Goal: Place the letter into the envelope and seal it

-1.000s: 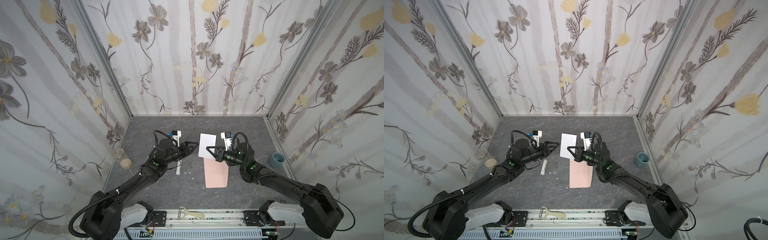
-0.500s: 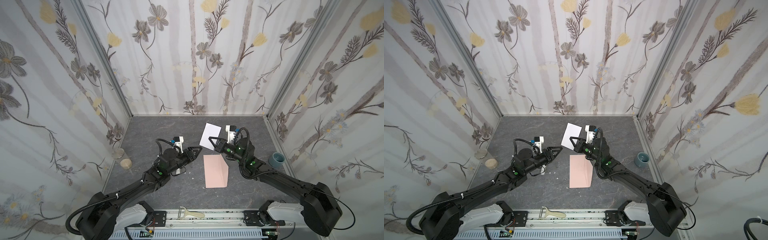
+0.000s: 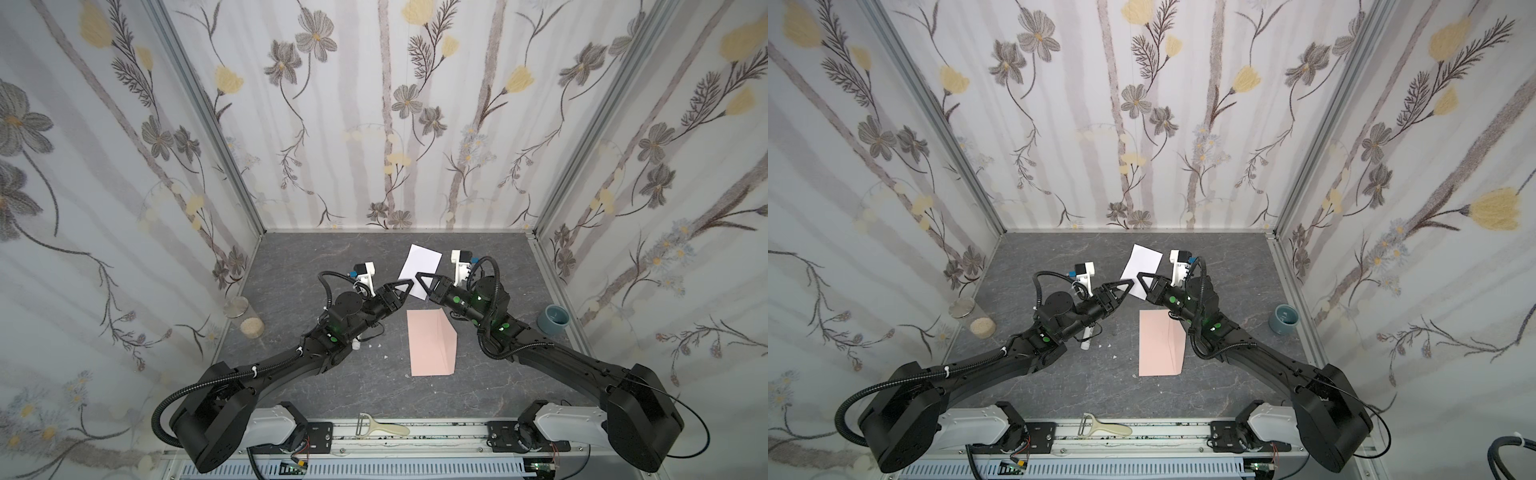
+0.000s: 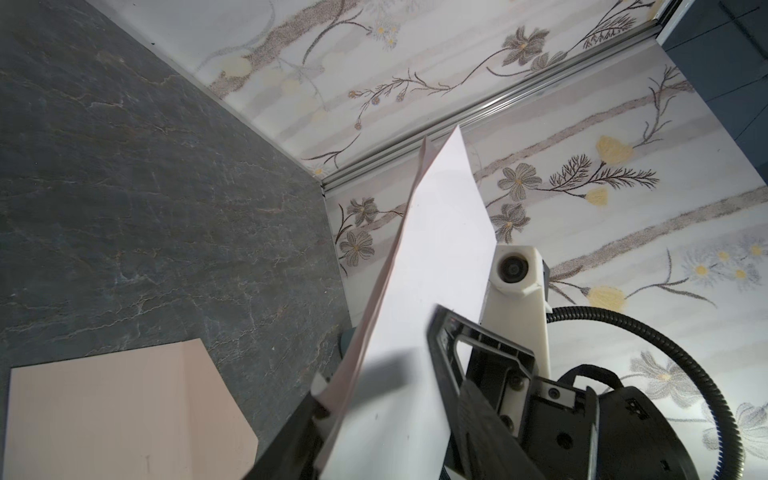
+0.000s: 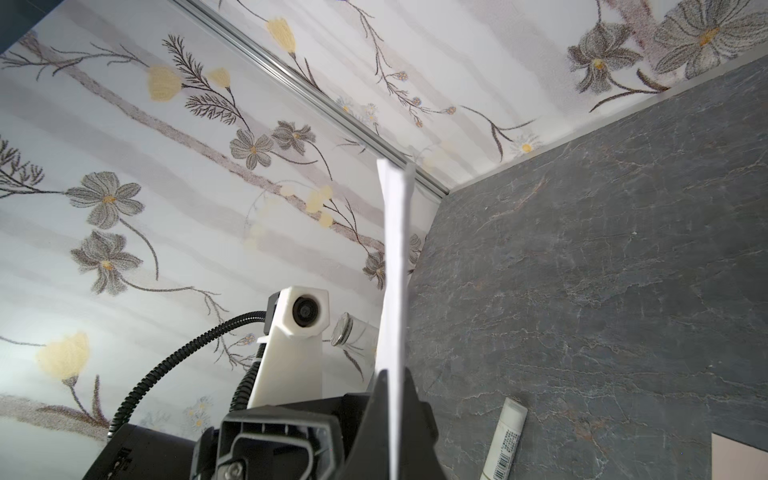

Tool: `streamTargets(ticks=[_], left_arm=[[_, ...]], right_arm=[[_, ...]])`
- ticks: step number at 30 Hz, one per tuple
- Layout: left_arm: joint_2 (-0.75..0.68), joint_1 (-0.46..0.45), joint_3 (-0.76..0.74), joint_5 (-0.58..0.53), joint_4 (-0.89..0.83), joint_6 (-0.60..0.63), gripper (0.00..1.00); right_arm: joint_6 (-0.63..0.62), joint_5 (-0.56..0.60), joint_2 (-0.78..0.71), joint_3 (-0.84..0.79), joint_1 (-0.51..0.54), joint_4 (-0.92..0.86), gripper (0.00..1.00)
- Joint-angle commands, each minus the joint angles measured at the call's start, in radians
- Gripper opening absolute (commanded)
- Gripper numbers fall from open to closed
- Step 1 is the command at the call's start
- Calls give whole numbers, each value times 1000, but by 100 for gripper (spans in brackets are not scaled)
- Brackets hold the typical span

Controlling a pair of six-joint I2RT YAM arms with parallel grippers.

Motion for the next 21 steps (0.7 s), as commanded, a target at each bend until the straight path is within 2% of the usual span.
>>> streamTargets(ticks=[1,10,16,21], left_arm=[[17,-2,20,-5,84,-7,47],[63,-4,41,6,109,-15,44],[56,-4,12,6,113,-40,58],[41,-5,-13,3,117,-62,59]], right_arm=[[10,-4,4,8,3,44,0],[19,-2,10,14,1,60,0],[9,10,3,22,-2,49,0],[7,7,14,23,-8,48,0]])
